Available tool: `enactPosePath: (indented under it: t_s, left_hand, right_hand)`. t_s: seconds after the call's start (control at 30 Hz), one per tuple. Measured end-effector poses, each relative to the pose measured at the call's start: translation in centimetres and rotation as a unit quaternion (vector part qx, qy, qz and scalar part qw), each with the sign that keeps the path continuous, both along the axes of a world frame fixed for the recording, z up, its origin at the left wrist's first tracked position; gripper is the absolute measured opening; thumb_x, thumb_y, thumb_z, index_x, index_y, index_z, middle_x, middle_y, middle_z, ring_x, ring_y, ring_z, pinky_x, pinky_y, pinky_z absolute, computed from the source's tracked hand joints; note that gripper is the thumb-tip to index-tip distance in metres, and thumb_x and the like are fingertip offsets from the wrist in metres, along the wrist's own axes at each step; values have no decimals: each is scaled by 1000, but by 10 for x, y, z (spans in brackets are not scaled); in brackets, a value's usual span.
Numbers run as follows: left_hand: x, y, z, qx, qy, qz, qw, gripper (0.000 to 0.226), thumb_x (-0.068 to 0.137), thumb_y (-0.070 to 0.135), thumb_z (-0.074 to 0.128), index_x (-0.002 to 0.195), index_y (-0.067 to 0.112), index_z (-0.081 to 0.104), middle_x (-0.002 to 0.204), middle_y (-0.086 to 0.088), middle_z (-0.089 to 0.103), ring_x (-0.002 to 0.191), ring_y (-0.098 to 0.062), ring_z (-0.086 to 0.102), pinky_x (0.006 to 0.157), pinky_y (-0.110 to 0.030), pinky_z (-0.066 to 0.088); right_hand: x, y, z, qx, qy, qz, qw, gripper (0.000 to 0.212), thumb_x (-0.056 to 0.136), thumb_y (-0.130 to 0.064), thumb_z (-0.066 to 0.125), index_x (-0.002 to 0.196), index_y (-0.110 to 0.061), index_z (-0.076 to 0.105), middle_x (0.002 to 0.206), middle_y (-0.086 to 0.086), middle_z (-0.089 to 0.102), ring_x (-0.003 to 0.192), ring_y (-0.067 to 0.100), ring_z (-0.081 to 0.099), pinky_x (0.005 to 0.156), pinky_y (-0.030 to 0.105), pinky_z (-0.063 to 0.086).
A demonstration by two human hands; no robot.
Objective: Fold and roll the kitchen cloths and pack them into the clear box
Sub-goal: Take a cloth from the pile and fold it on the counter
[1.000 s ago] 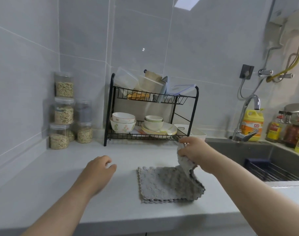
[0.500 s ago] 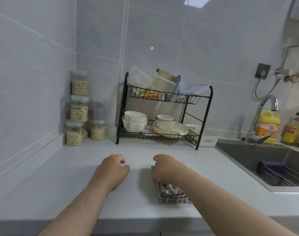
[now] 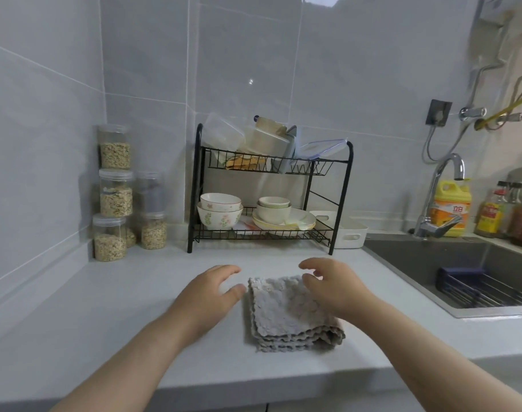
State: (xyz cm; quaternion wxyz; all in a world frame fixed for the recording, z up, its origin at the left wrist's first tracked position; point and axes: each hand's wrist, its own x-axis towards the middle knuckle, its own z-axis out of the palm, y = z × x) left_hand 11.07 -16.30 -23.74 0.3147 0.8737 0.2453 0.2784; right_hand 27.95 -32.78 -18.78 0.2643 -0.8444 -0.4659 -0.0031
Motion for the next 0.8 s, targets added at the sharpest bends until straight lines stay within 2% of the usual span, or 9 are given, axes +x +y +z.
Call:
enactPosePath:
  t_s: [0.1,0.27,0.33,0.4,0.47,0.57,0.7,0.77,0.8]
  left_hand:
    - [29,-22,8,61,62,-81,993,59,93,45,55,147,30,34,154,13,29,143,-6,23,110,-21,19]
    - [50,-22,-4,123,181,-132,967,64,96,52,42,153,32,20,161,8,11,147,-4,-2,118,-26,3]
    - [48,-19,-11,136,226,-132,956,78,88,69,35,154,33,12,161,14,3,145,0,-6,119,-26,2]
    - [47,-19,-14,169,270,-130,939,93,76,82,22,154,33,3,160,16,-5,145,0,-10,118,-27,0]
    - [49,-19,-14,187,302,-131,925,90,81,80,20,153,32,-5,160,14,-12,145,-1,-13,119,-29,-2]
    - [50,-18,-13,183,318,-132,921,84,88,74,24,152,32,-11,159,13,-17,144,-2,-17,118,-29,-5]
    - [52,-19,-12,152,309,-135,929,94,79,83,25,154,32,-1,161,13,-7,146,-3,-8,119,-30,-1]
    - [55,-13,-7,82,242,-116,960,94,76,84,31,153,30,19,161,10,14,146,-7,13,120,-30,12]
    - [58,-10,-4,62,199,-93,974,80,85,73,38,150,28,28,159,8,23,144,-9,22,118,-30,18]
  right_hand:
    - [8,4,-14,-33,-53,36,997,39,100,-19,42,137,-17,53,144,-2,49,134,15,42,106,22,27]
    - [13,19,-29,-132,-73,72,986,32,101,-30,33,116,-13,55,122,6,54,123,25,47,102,42,40]
    - [19,16,-41,-186,-76,82,976,41,103,-39,27,132,-15,45,135,6,46,133,23,38,109,46,33]
    - [25,9,-49,-187,-64,83,977,53,103,-46,23,150,-20,26,156,2,26,147,20,18,118,45,20]
    - [28,4,-55,-177,-44,76,980,60,103,-50,22,155,-23,10,164,-3,6,151,15,2,122,40,7]
    - [31,3,-58,-172,-40,71,982,63,102,-52,21,156,-24,4,164,-5,-2,150,12,-4,122,36,2]
    - [32,2,-59,-142,-17,74,987,61,102,-50,24,156,-25,9,164,-7,3,150,10,-1,122,34,4]
    - [33,0,-60,-78,28,73,994,56,103,-43,30,154,-22,21,160,-9,21,148,9,15,121,32,13]
    - [34,-2,-60,-27,80,68,994,52,103,-39,34,151,-20,29,153,-10,35,142,11,30,118,33,21]
